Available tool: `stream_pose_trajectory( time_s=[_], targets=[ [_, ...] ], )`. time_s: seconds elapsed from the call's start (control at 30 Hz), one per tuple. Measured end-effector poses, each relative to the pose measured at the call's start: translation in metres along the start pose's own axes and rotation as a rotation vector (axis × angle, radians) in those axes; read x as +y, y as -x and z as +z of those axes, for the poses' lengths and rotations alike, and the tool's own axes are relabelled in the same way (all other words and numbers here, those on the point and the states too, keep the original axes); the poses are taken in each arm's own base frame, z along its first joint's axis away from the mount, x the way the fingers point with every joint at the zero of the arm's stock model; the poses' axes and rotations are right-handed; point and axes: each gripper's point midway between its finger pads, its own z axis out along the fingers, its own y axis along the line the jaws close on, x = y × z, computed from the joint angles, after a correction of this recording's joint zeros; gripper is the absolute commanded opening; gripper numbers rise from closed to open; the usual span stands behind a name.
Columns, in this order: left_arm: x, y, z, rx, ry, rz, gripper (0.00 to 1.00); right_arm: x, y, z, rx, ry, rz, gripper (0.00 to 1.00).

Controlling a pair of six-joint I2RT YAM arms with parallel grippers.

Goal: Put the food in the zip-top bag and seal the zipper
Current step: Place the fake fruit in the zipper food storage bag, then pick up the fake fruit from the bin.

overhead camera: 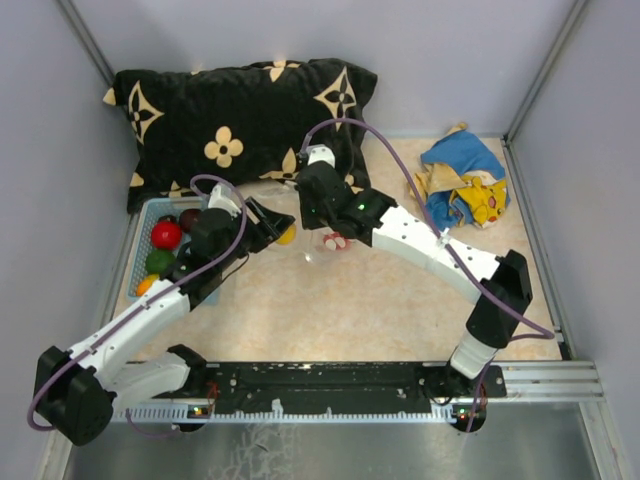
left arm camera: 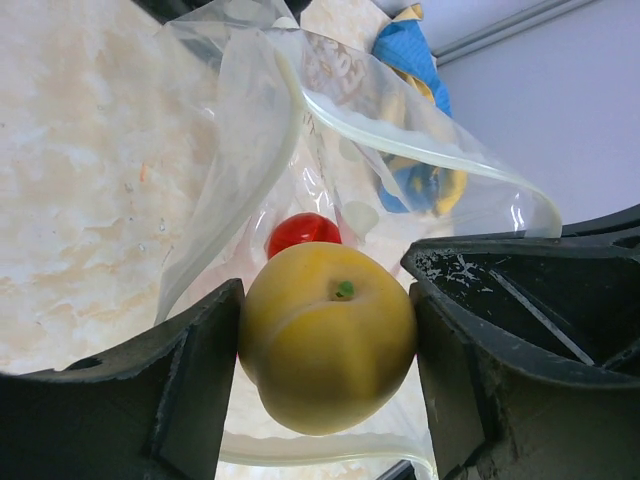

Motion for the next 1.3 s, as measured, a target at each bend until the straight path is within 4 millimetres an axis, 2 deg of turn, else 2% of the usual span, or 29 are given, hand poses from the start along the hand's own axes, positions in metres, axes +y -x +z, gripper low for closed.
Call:
stream_pose_trajectory(
  time_s=[0.23, 0.6, 0.9, 1.03, 1.2, 1.3],
  targets=[
    [-0.001, 0.005, -0.001, -0.014, 0.015, 0.029, 0.83, 0.000, -0.003, 0.002, 0.000, 0.000, 0.007, 0.00],
    [-0.012, 0.023, -0.017, -0.042, 0.015, 0.120, 0.85, -0.002, -0.004, 0.003, 0.001, -0.009, 0.012, 0.00],
    [-0.017, 0.064, -0.053, -0.149, 0.101, 0.260, 0.87, -0.011, 0.000, 0.004, -0.018, -0.050, 0.004, 0.00],
    [-0.003, 0.074, -0.063, -0.180, 0.188, 0.316, 0.89, -0.015, 0.001, 0.005, -0.023, -0.062, -0.002, 0.00],
    [0.038, 0.080, -0.067, -0.180, 0.370, 0.372, 0.90, -0.020, -0.002, 0.008, -0.017, -0.074, -0.009, 0.00],
    [0.061, 0.091, -0.071, -0.191, 0.463, 0.378, 0.90, -0.021, -0.005, 0.009, -0.012, -0.077, -0.022, 0.00]
  ],
)
